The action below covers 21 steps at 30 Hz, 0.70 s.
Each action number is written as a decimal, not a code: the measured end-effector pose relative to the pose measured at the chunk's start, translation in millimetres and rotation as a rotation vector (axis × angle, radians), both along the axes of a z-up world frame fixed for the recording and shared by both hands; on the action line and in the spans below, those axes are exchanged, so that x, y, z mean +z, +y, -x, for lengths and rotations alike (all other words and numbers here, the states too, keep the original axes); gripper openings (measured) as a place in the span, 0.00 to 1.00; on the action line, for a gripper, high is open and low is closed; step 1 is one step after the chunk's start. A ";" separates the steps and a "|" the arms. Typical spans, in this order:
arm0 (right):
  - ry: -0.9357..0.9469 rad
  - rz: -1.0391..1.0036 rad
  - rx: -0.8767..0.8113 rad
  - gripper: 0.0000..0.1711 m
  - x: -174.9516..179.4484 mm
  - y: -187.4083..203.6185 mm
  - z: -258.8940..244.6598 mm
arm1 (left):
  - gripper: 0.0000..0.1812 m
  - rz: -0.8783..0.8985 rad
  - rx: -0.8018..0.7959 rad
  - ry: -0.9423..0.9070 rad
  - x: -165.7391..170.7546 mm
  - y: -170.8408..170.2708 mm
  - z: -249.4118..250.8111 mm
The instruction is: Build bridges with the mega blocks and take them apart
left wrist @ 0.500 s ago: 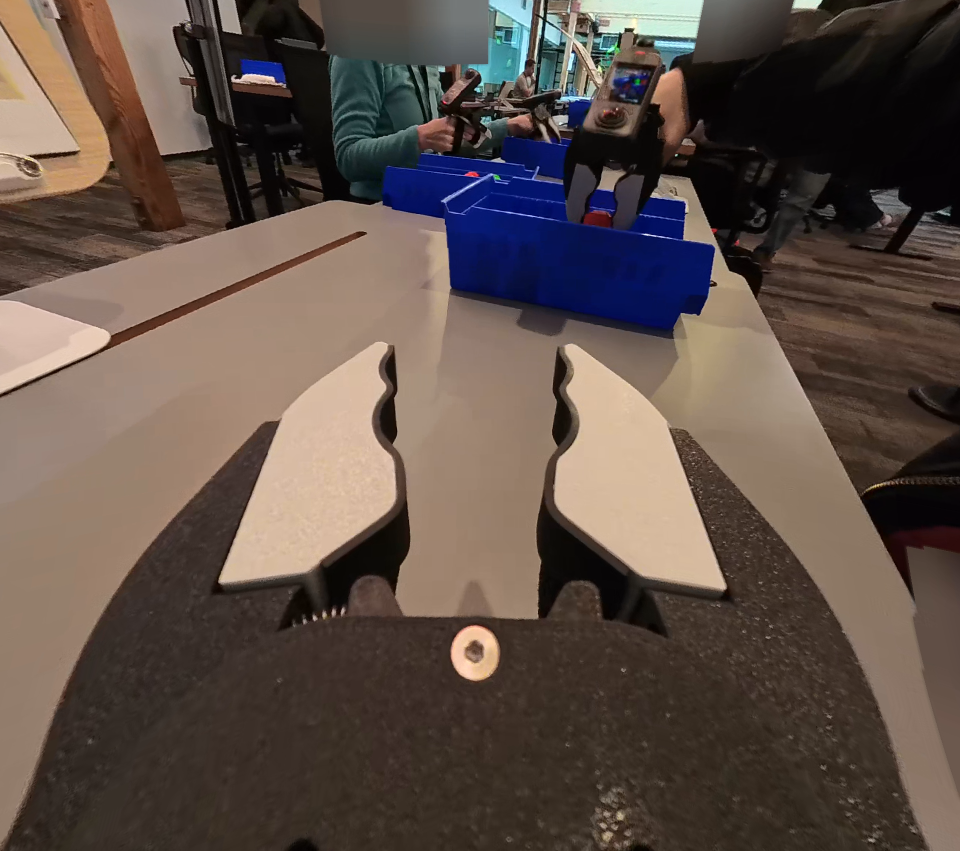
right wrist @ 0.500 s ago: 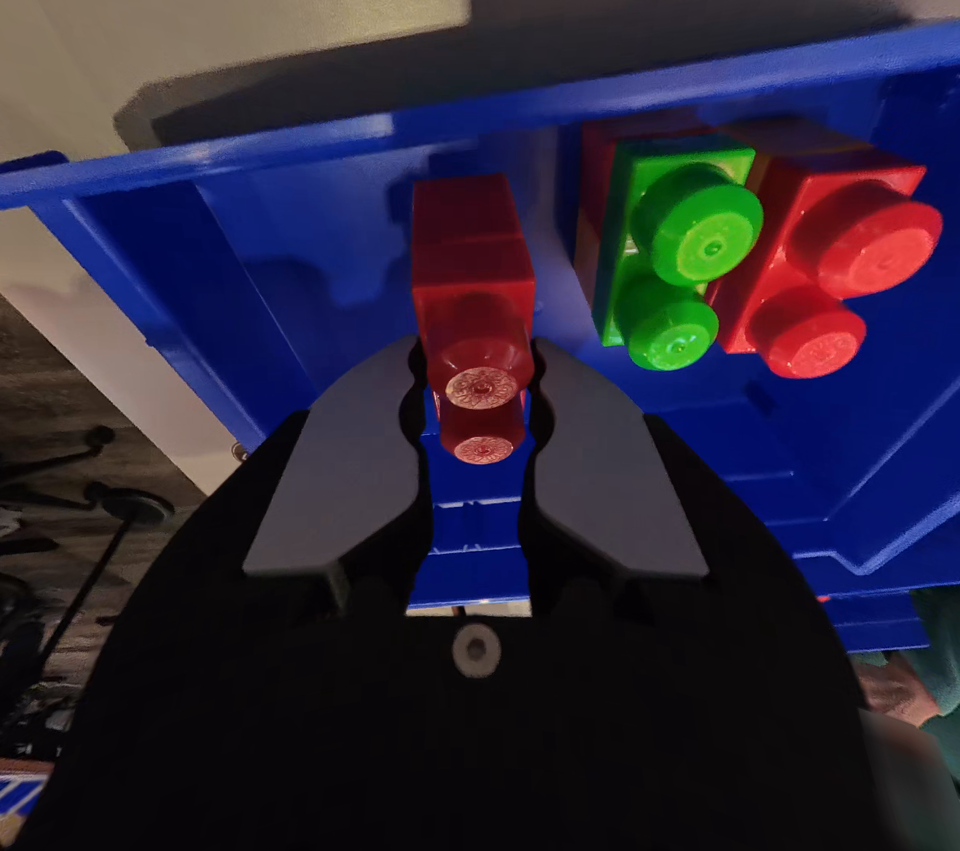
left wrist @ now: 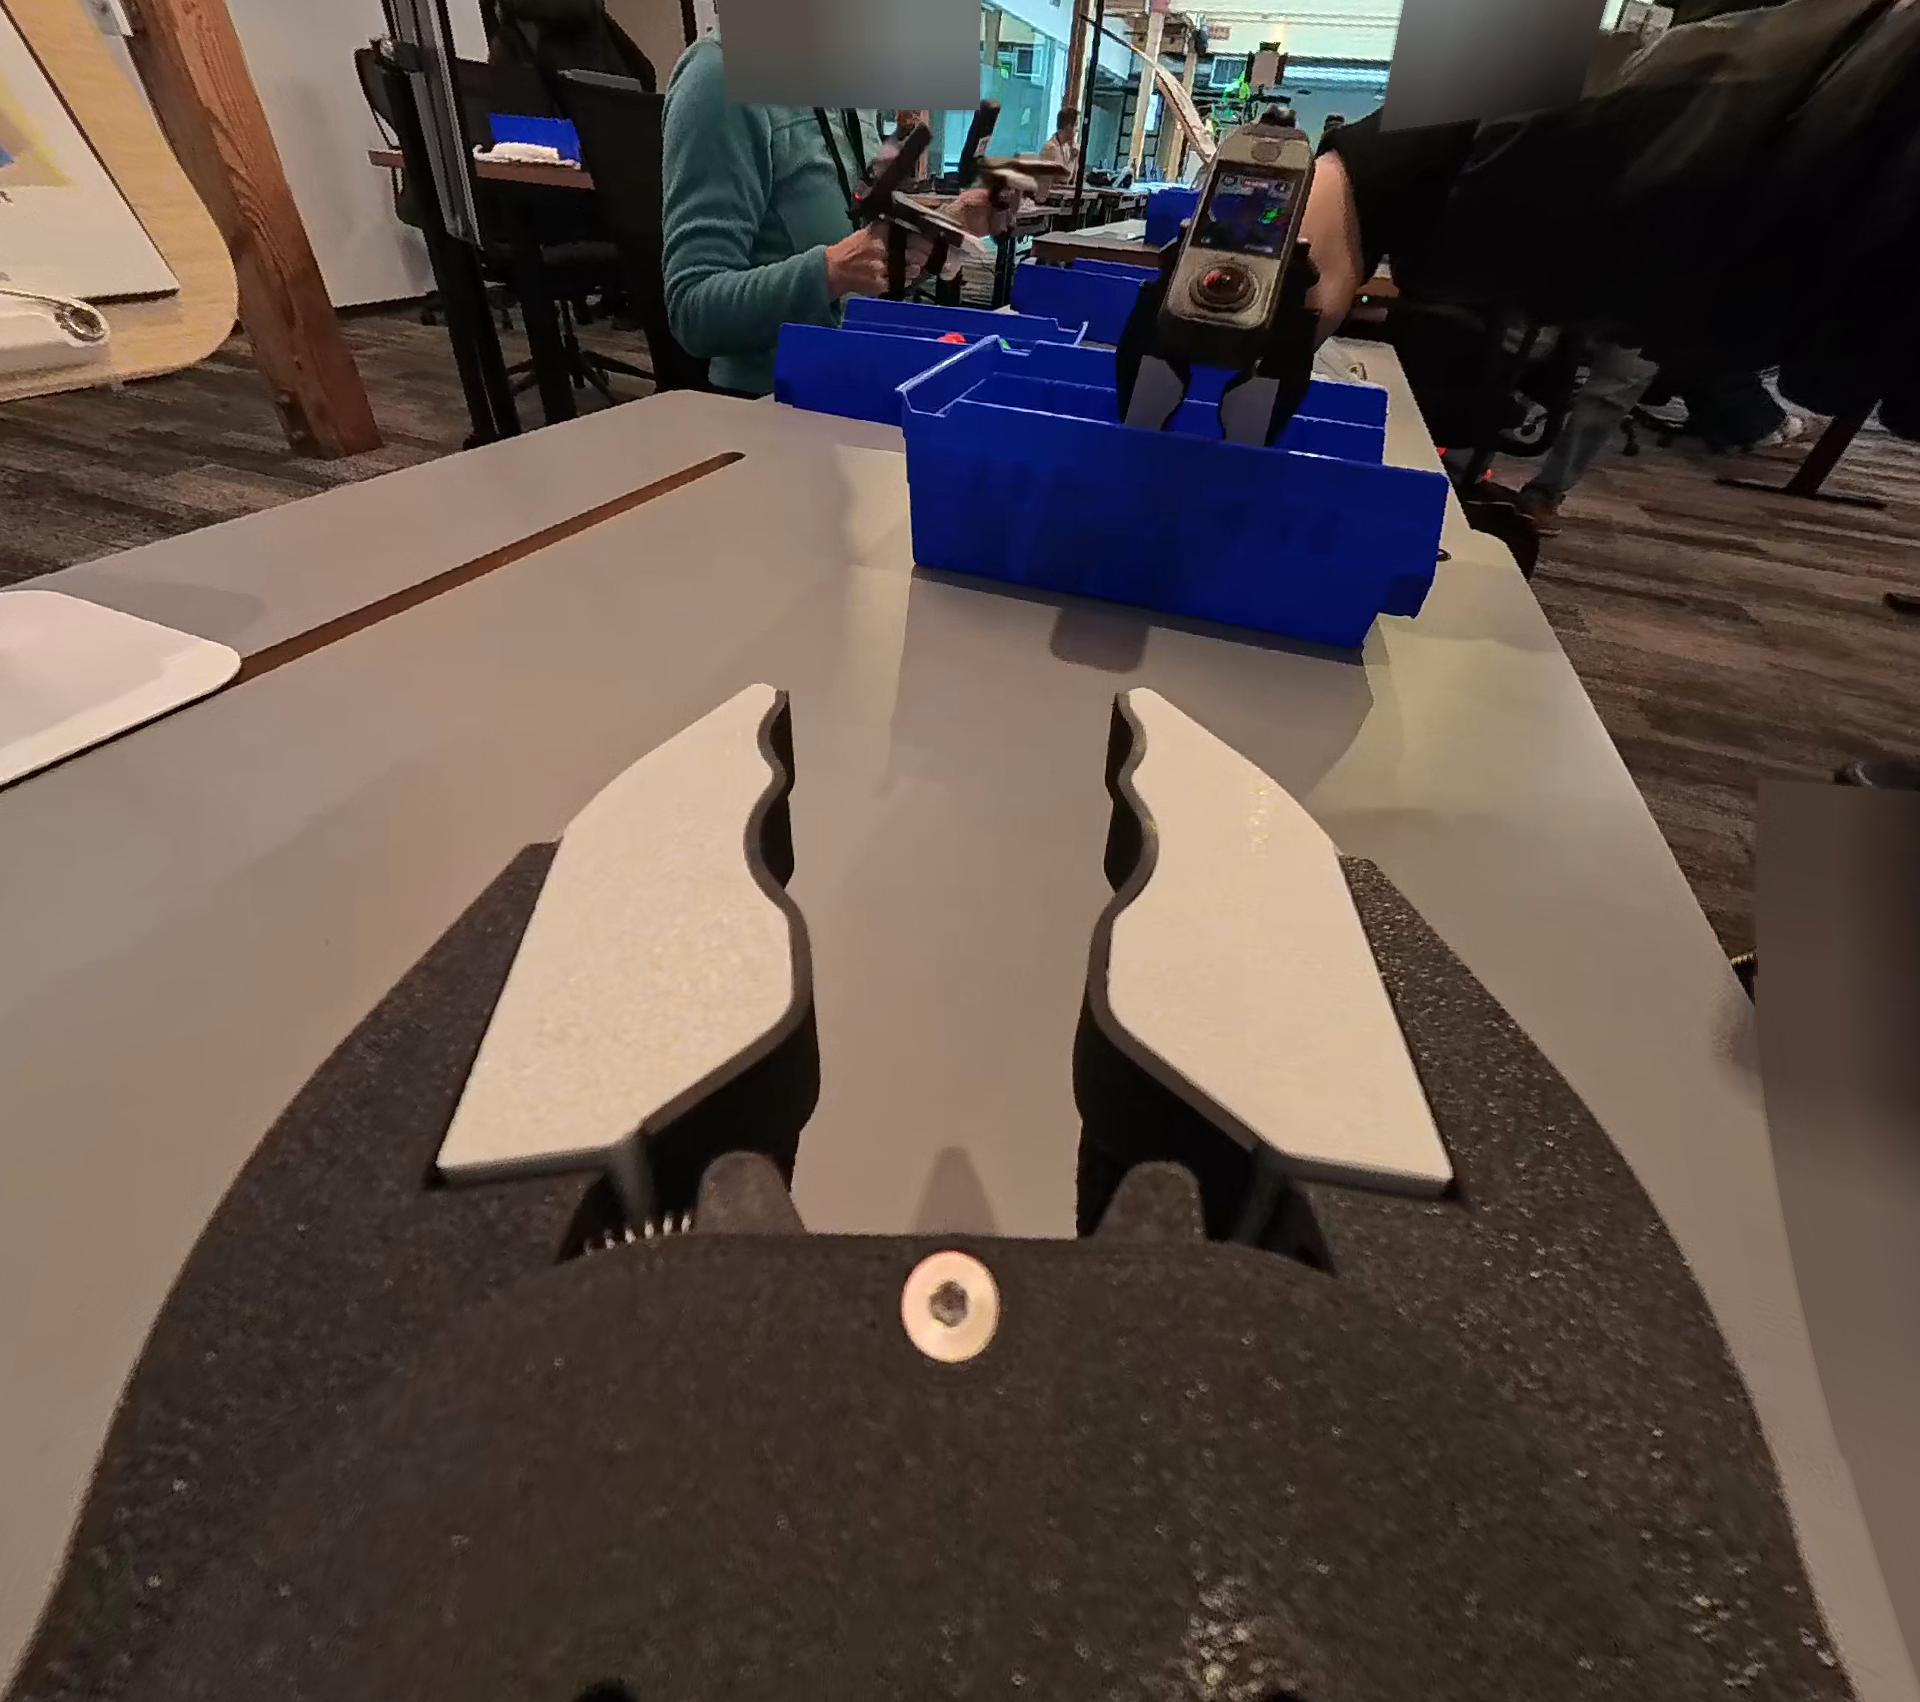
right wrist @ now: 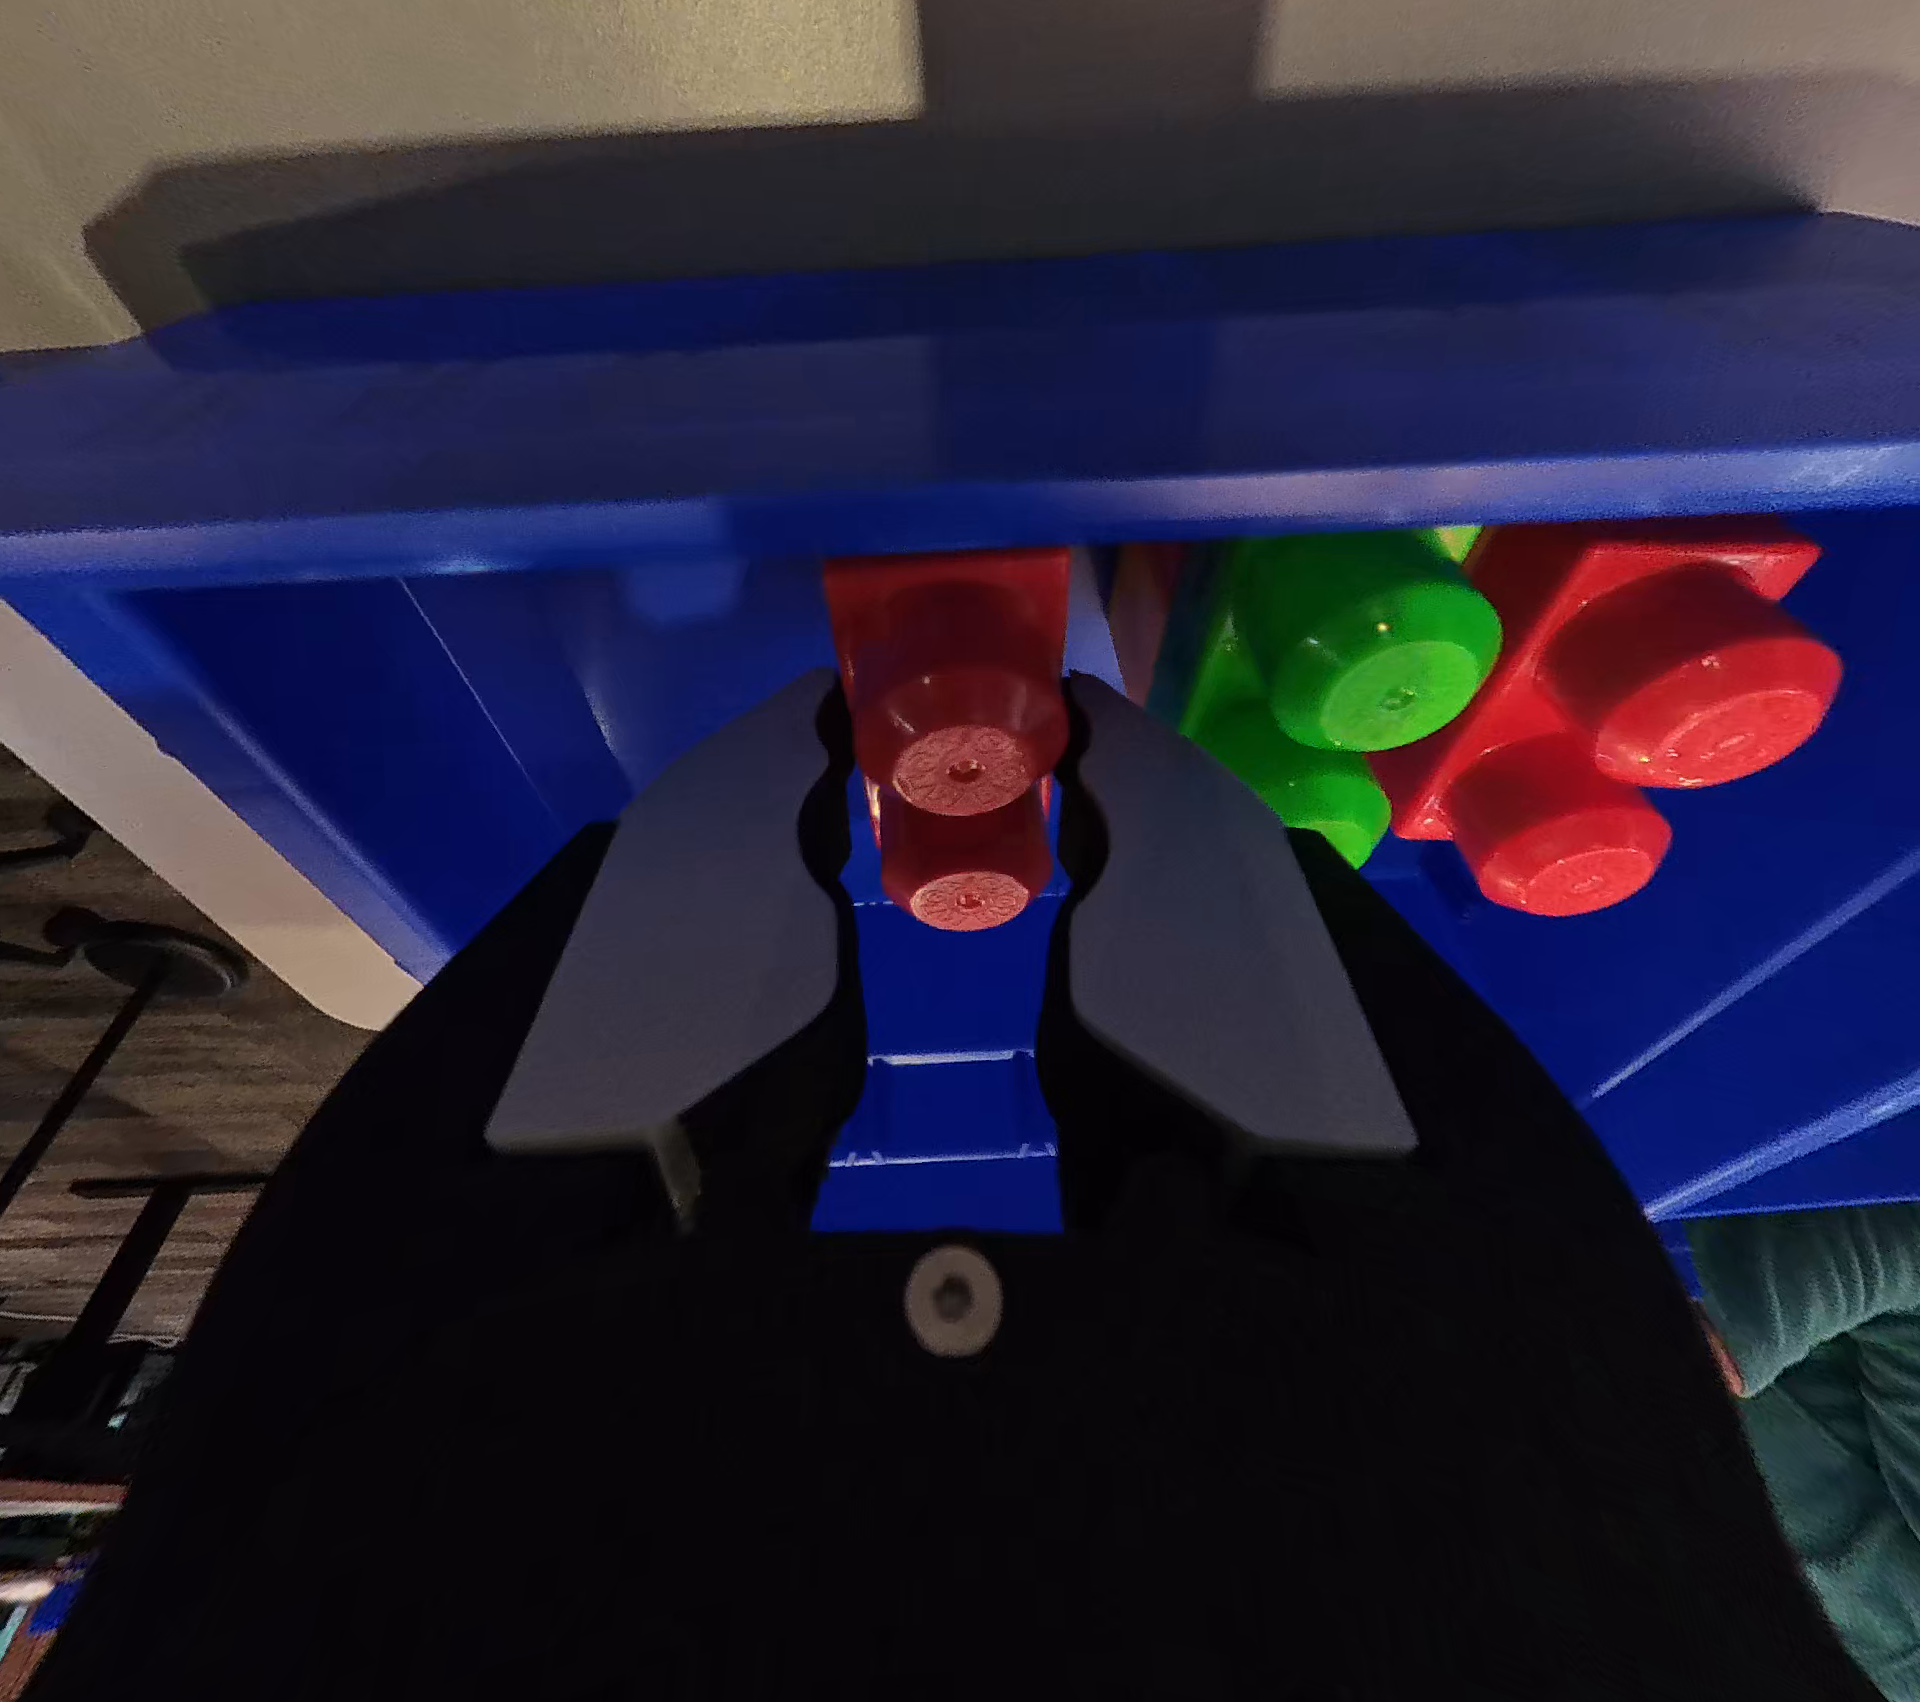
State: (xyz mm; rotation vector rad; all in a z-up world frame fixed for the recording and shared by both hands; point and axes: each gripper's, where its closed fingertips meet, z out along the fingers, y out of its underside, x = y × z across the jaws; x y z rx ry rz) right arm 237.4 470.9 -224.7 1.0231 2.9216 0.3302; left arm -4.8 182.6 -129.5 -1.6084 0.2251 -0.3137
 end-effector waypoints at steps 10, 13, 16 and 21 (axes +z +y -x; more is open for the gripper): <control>-0.007 -0.041 0.017 0.21 -1.2 0.0 -2.8 | 0.32 -0.015 -0.007 0.012 5.5 -1.6 -2.1; -0.002 -0.052 0.006 0.21 -1.2 1.9 -3.1 | 0.32 -0.022 -0.006 0.013 7.6 -1.7 -2.1; 0.011 -0.051 0.010 0.22 -1.3 2.5 -2.8 | 0.32 -0.027 -0.005 0.012 9.7 -1.8 -1.4; 0.056 -0.048 0.010 0.28 0.8 2.1 1.2 | 0.33 -0.026 -0.006 0.010 10.3 -0.8 -1.1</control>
